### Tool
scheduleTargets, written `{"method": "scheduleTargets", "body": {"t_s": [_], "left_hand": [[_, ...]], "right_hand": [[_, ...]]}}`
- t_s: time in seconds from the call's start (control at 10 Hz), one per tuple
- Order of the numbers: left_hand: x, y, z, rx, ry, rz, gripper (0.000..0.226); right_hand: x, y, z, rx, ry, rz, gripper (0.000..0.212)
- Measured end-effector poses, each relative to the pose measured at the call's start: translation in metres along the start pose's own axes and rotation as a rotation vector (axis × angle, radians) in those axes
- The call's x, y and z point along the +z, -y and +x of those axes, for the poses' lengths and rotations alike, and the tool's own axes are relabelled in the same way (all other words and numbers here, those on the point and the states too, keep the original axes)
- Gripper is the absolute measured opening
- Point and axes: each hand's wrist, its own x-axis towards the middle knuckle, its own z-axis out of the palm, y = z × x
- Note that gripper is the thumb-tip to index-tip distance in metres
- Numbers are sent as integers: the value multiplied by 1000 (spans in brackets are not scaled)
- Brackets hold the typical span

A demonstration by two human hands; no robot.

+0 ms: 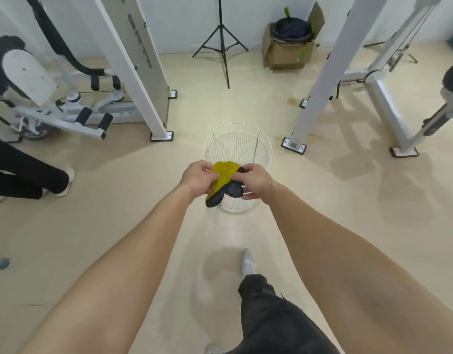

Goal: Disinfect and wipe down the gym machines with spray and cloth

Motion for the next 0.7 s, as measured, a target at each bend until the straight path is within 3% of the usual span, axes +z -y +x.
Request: {"method": "scheduleTargets", "body": {"t_s": [0.3, 0.4, 0.5, 0.6, 0.7], "left_hand": [[35, -66, 173, -35, -148, 61, 22], [34, -82, 205, -19, -245, 149, 33], [27, -91, 224, -78, -192, 249, 47], [18, -88, 234, -112, -86, 242, 5], [7, -85, 239, -105, 12, 267, 9]], "right_hand": [[-79, 46, 157, 17, -161, 66, 43], [-94, 57, 192, 12, -244, -147, 64], [-109, 68, 209, 112, -278, -310, 65], [-115, 72, 211, 158, -234, -266, 38], [-116, 81, 209, 123, -309, -233, 39]]}}
